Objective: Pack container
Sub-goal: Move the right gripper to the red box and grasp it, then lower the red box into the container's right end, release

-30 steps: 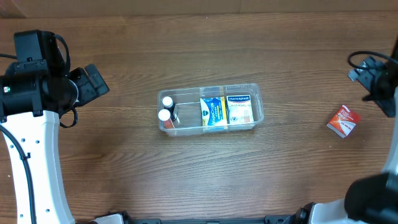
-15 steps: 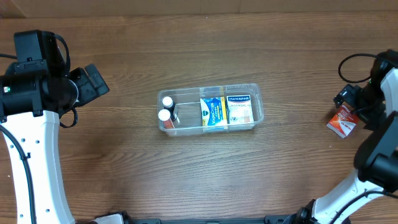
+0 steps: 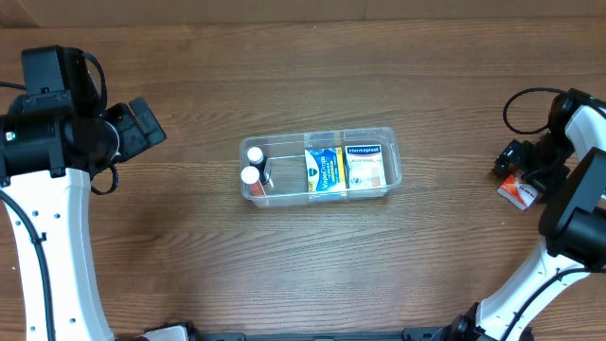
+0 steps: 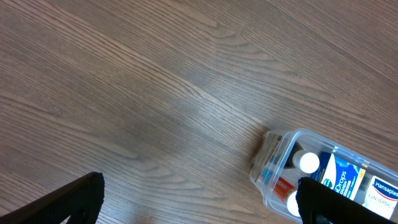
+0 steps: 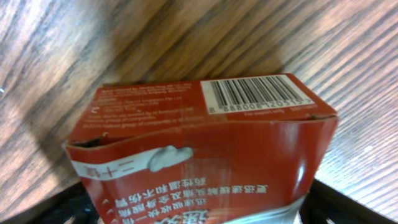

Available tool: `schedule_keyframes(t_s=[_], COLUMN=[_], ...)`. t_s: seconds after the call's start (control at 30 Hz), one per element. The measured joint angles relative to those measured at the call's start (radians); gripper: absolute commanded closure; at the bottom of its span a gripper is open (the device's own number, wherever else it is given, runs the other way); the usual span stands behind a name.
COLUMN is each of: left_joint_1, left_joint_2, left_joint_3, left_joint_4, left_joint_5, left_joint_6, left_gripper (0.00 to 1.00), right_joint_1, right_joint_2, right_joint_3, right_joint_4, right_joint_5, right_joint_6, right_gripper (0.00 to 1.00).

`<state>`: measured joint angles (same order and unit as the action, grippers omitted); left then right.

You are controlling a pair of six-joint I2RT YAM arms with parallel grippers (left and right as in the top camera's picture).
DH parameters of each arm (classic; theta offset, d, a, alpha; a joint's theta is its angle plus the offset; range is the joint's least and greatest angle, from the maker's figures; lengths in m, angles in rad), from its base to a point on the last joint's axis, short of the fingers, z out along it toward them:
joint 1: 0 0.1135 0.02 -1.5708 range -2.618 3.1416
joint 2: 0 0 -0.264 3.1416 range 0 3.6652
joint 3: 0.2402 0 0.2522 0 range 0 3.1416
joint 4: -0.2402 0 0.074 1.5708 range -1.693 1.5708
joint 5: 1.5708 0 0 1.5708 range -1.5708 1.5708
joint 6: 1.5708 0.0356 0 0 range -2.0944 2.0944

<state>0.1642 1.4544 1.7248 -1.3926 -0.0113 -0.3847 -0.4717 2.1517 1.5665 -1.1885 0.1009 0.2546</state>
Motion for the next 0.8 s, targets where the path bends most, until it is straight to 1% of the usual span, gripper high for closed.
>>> schedule_keyframes(t_s=[0.03,0.17,0.37,0.47,0.6,0.7,0.8], left_joint_1=[0.000,0.000,0.000,0.000,0.000,0.000,0.000], left_joint_2=[0.000,0.000,0.000,0.000,0.000,0.000,0.000], left_joint_3=[0.000,0.000,0.000,0.000,0.000,0.000,0.000], left_joint_4=[0.000,0.000,-0.004,-0.006,-0.007,-0.006,-0.007], left_joint_5=[0.000,0.000,0.000,0.000,0.000,0.000,0.000], left_joint_6=[0.000,0.000,0.000,0.000,0.000,0.000,0.000], left_gripper=[0.00,0.00,0.00,0.00,0.00,0.00,0.00], right_joint_1=[0.000,0.000,0.000,0.001,0.021,0.064,0.156], right_joint_2=[0.000,0.000,0.000,0.000,-0.005,-0.055,-0.183], right_joint_3=[-0.001,-0.003,-0.003,0.005,0.070,0.106,0.120], right_joint_4=[0.002,0.001,-0.005,-0.045,-0.106,-0.130,-0.140], right_joint_5=[-0.002,-0.014,-0.031,-0.069,-0.122,-0.156,-0.179], right_joint_6=[0.002,0.001,-0.001,-0.001,-0.001,-0.009,-0.026], right_gripper=[0.23,0.26,0.25,0.25,0.27,0.27,0.27])
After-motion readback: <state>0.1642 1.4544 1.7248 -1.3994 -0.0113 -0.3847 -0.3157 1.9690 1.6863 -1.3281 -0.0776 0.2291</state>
